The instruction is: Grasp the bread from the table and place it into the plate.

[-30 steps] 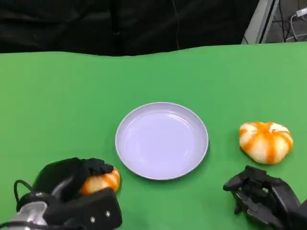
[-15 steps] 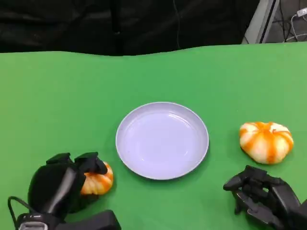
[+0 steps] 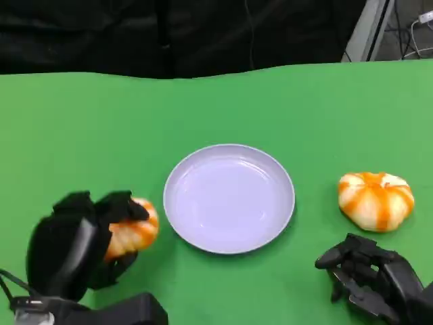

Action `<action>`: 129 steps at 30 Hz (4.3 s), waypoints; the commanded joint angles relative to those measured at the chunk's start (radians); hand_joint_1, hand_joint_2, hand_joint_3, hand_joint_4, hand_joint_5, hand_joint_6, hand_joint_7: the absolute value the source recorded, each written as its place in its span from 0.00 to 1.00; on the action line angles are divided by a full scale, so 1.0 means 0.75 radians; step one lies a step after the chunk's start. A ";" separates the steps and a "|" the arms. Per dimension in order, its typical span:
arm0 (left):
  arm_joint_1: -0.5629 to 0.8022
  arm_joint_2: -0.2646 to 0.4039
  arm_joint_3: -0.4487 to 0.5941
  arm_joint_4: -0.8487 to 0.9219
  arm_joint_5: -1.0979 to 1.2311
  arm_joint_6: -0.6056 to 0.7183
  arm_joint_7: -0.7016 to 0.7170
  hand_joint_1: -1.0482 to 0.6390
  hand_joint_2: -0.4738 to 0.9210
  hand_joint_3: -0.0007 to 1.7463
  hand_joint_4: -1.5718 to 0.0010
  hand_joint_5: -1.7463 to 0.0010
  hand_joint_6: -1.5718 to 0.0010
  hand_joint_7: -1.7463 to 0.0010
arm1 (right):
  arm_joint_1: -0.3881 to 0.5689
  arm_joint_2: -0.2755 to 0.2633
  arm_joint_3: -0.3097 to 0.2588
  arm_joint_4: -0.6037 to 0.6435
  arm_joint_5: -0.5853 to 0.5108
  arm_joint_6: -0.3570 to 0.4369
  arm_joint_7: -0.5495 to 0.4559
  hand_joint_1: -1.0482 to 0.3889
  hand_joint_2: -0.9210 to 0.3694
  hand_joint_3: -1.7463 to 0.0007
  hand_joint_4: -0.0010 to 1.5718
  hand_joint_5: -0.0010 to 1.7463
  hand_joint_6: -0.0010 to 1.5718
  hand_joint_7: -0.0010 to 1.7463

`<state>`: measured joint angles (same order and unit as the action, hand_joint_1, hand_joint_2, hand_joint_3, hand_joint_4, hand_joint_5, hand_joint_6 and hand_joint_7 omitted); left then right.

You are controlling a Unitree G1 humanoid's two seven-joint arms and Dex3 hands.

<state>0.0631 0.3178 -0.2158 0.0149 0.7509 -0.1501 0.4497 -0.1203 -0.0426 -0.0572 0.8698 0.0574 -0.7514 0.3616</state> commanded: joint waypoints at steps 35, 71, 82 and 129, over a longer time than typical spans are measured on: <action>-0.430 -0.176 -0.212 0.247 0.091 -0.188 0.000 0.60 0.67 0.51 0.54 0.00 0.48 0.22 | -0.018 0.000 0.003 0.066 0.003 -0.013 -0.002 0.54 0.00 0.74 0.41 1.00 0.47 0.61; -0.896 -0.250 -0.361 1.080 -0.001 -0.383 -0.081 0.58 0.95 0.09 0.63 0.00 0.61 0.12 | -0.007 0.009 0.021 0.042 0.007 0.011 -0.026 0.57 0.00 0.72 0.43 1.00 0.48 0.59; -0.930 -0.285 -0.317 1.039 -0.106 -0.220 -0.299 0.16 1.00 0.23 0.83 0.99 0.80 0.99 | -0.007 0.008 0.023 0.041 0.001 0.007 -0.036 0.57 0.00 0.72 0.43 1.00 0.48 0.59; -0.264 -0.424 0.398 0.385 -1.594 -0.224 -1.289 0.17 1.00 0.25 0.68 0.97 0.73 0.98 | -0.029 0.001 0.026 0.072 -0.009 -0.014 -0.048 0.54 0.00 0.74 0.41 1.00 0.48 0.60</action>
<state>-0.1741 -0.0061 0.0425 0.3031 -0.4069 -0.2835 -0.4772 -0.1532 -0.0297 -0.0357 0.9131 0.0530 -0.7731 0.3248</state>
